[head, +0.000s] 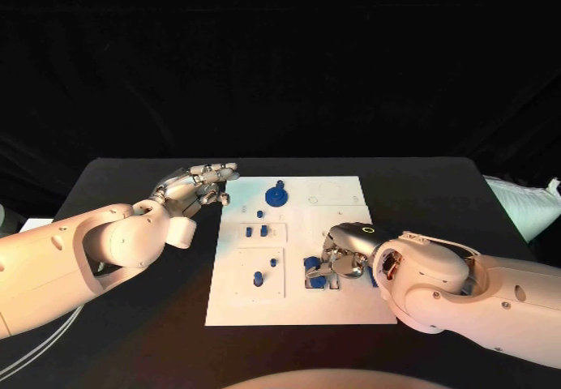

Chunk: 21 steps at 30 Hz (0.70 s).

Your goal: Assemble the parts on the task board

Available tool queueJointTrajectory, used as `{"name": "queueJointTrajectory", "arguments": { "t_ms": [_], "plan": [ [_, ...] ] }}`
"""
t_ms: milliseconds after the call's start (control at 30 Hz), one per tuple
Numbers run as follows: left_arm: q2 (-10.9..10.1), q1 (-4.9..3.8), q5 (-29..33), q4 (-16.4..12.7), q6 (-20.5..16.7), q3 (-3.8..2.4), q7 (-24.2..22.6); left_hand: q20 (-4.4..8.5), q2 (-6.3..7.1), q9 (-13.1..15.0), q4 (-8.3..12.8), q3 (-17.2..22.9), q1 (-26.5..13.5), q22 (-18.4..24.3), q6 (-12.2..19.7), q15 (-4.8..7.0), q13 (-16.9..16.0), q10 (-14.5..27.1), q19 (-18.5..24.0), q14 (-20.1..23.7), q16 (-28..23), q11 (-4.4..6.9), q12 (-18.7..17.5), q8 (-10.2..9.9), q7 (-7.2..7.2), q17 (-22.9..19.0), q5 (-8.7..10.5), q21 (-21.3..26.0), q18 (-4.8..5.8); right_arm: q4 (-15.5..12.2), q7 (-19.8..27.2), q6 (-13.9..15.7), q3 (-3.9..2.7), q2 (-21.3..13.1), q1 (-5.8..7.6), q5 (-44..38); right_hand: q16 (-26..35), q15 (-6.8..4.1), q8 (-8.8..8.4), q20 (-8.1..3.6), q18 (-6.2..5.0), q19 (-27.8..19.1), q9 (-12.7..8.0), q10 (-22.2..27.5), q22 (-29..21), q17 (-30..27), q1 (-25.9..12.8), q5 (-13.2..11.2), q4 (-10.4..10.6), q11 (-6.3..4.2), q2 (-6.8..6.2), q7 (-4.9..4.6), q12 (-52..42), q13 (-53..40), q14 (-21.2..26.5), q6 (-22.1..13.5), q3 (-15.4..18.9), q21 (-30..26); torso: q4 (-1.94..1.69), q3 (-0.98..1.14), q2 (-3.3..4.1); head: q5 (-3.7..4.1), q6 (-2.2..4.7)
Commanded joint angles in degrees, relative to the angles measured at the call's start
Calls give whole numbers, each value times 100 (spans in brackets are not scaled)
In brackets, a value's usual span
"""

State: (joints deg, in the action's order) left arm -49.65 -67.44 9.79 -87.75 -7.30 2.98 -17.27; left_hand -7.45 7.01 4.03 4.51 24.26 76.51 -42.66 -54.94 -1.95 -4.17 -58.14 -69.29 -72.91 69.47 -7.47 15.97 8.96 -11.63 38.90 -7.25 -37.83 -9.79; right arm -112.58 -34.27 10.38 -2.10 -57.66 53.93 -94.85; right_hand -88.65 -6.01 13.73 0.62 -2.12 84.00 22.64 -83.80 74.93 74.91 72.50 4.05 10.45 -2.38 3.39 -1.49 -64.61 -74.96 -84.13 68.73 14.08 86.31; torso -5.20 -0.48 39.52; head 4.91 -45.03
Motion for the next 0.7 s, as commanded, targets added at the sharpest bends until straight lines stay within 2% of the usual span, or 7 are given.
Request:
{"name": "queueJointTrajectory", "arguments": {
  "t_ms": [33,233,500,700],
  "plan": [
    [4,-1,-16,-15,104,-3,-21,-2,-38,7,24,-8,20,8,58,-6,-5,35,44,41,17,14,38,29,-1,-5,-33,-22,-67,87,-69,-148,29,5,-30,-122,-35,-9,40,-43,104,425,12,-160,1120,1319,206,-39,-51,-27,120,-2,-34,-57,-549,-29,-16,44,-3,4,1,10,0],
    [6,-1,-17,-9,101,-3,-21,-2,-38,7,24,-8,20,8,58,-6,-5,35,44,41,17,14,38,29,-1,-5,-33,-22,-67,79,-48,78,29,39,-39,-46,-43,-7,43,-41,109,434,25,-178,1141,1335,110,-27,17,-24,182,-6,-74,-90,-552,-17,0,61,-12,4,-3,23,8],
    [7,0,-17,-7,104,-3,-21,-4,-52,7,20,-9,14,9,68,-8,-4,50,48,44,21,12,53,41,-3,-10,-34,-25,-67,26,-23,397,28,39,-43,38,-49,-10,40,-43,112,439,60,-194,1153,1346,-400,28,444,-30,188,5,-70,-119,-554,-6,252,70,-8,2,-1,15,18],
    [7,1,-17,-8,109,-3,-15,-4,-52,7,20,-9,14,9,68,-8,-4,50,48,44,21,12,53,41,-3,-10,-34,-25,-67,-53,-1,488,27,-30,-43,68,-56,-15,40,-49,114,443,81,-199,1163,1359,-523,-6,591,-34,139,9,-62,-131,-557,-4,366,77,-13,5,-3,29,15]
  ]
}}
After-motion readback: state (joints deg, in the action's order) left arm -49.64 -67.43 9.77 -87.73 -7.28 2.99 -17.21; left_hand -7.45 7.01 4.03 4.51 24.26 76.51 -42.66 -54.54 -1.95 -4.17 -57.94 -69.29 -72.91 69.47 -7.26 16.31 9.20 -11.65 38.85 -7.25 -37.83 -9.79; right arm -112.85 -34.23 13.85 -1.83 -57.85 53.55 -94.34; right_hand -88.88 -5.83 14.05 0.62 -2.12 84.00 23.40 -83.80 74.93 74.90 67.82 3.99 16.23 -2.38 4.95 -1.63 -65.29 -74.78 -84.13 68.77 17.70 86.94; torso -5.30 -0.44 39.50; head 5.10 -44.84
